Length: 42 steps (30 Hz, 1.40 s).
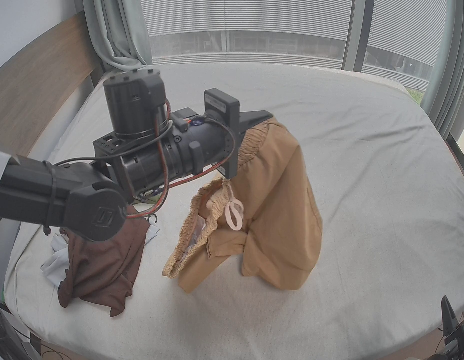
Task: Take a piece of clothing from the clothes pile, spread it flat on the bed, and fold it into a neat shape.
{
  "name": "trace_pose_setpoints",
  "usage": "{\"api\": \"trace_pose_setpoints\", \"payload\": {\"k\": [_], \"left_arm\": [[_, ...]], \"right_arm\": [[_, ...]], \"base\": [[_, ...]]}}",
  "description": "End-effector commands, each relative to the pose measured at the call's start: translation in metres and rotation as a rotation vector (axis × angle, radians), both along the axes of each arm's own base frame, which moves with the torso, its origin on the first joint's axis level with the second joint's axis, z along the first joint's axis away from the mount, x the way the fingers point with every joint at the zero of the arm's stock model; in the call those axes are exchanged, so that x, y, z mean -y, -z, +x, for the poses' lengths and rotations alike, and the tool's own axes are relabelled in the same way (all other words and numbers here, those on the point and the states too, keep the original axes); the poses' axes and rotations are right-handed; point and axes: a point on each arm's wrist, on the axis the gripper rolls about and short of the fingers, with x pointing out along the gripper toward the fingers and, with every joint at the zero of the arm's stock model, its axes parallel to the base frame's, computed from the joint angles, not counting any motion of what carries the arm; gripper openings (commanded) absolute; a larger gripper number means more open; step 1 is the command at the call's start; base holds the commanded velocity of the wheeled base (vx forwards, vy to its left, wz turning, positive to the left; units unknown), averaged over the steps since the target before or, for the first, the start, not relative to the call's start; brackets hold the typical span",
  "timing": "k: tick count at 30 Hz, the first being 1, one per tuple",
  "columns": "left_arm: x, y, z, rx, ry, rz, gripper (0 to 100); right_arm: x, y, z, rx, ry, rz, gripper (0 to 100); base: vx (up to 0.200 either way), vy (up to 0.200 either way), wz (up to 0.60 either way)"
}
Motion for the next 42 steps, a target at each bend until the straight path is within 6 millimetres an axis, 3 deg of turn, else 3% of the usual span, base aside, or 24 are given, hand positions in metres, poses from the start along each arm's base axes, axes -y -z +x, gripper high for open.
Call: {"api": "trace_pose_setpoints", "payload": {"k": [1,15,21,25,30,32,42], "left_arm": [[0.018,-0.007,0.001,-0.030,0.037,-0.043,0],[0.048,-0.022,-0.010,-0.144,0.123,-0.158,0],[0.054,-0.040,-0.018,-0.232,0.168,-0.281,0],[0.052,-0.024,-0.004,-0.256,0.115,-0.262,0],[0.031,-0.001,0.019,-0.254,0.001,-0.218,0],[0.012,0.015,0.028,-0.226,-0.057,-0.186,0],[-0.022,0.056,0.009,-0.005,-0.106,-0.055,0]], "right_arm": [[0.000,0.005,0.000,-0.001,0.000,0.000,100],[0.000,0.005,0.000,-0.001,-0.001,0.001,100],[0.000,0.005,0.000,-0.001,-0.001,0.001,100],[0.000,0.005,0.000,-0.001,-0.001,0.001,100],[0.000,0.005,0.000,-0.001,-0.001,0.003,100],[0.000,0.005,0.000,-0.001,-0.001,0.004,100],[0.000,0.005,0.000,-0.001,-0.001,0.004,100]], "base": [[0.000,0.000,0.00],[0.000,0.000,0.00],[0.000,0.000,0.00],[0.000,0.000,0.00],[0.000,0.000,0.00],[0.000,0.000,0.00],[0.000,0.000,0.00]]}}
